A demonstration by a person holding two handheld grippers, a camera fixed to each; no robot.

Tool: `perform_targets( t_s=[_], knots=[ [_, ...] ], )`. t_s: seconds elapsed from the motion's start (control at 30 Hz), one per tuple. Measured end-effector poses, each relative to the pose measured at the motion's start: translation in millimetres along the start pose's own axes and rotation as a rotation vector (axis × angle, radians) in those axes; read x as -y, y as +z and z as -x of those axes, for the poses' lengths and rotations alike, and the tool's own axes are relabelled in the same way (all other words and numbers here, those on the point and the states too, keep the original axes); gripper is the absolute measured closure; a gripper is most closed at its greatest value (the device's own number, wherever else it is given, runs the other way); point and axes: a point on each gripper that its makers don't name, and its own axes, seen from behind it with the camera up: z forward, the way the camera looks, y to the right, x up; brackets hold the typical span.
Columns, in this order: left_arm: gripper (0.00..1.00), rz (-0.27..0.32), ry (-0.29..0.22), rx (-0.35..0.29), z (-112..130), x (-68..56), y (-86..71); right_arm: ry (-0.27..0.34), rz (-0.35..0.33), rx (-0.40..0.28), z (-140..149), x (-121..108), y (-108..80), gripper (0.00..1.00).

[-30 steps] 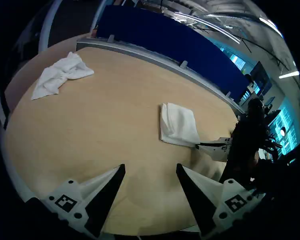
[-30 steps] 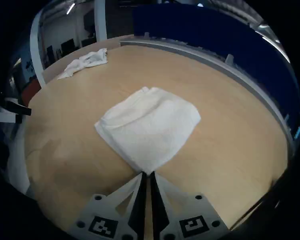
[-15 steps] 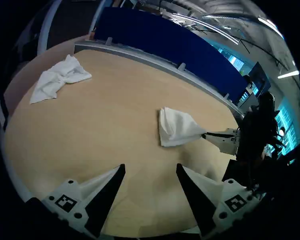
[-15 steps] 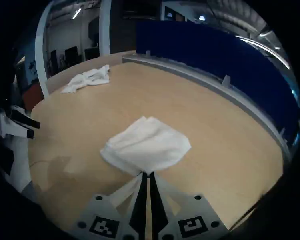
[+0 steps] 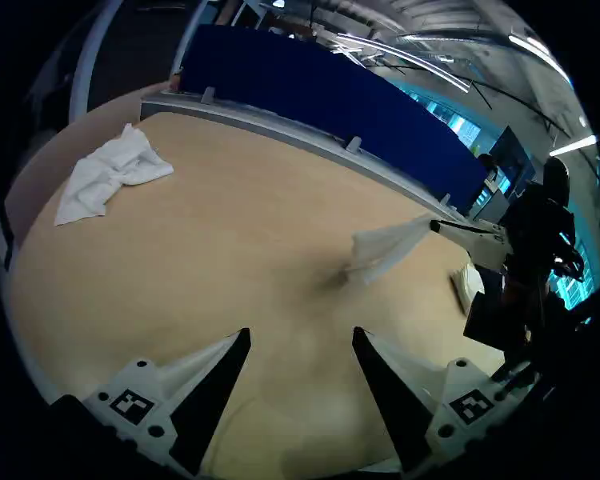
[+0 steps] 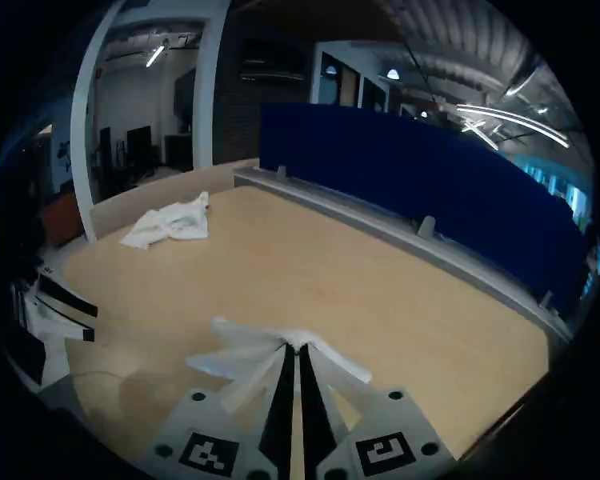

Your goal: Fold towel

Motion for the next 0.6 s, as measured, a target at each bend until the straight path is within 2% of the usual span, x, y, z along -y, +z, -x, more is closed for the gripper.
perform_targets(
  t_s=[0.2, 0.6],
  knots=[
    [0.05, 0.01, 0.007, -0.009, -6, -6.6, 1.4, -0.002, 0.024, -0.032, -19, -16, -15.0, 0.96],
    [0.05, 0.034, 0.023, -0.017, -14, -21.7, 5.4, 0.009, 0.075, -0.046, -27, -52, -38.7, 0.96]
  ],
)
